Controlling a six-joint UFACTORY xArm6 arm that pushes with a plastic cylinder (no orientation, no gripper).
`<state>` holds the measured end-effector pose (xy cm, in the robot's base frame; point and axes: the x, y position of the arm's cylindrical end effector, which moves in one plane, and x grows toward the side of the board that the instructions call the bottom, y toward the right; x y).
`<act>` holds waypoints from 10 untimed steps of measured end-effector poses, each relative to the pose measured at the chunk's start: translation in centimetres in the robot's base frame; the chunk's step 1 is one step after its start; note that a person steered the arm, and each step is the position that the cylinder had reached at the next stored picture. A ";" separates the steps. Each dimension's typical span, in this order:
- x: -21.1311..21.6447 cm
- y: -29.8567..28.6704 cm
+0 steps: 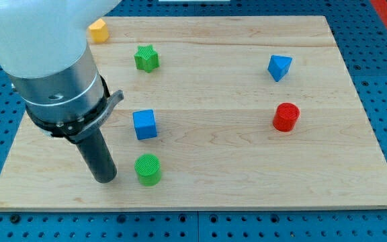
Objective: Slide the green circle towards top center
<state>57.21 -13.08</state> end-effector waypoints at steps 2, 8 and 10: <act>2.2 1.3; -5.8 7.2; -9.1 8.0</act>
<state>48.07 -5.10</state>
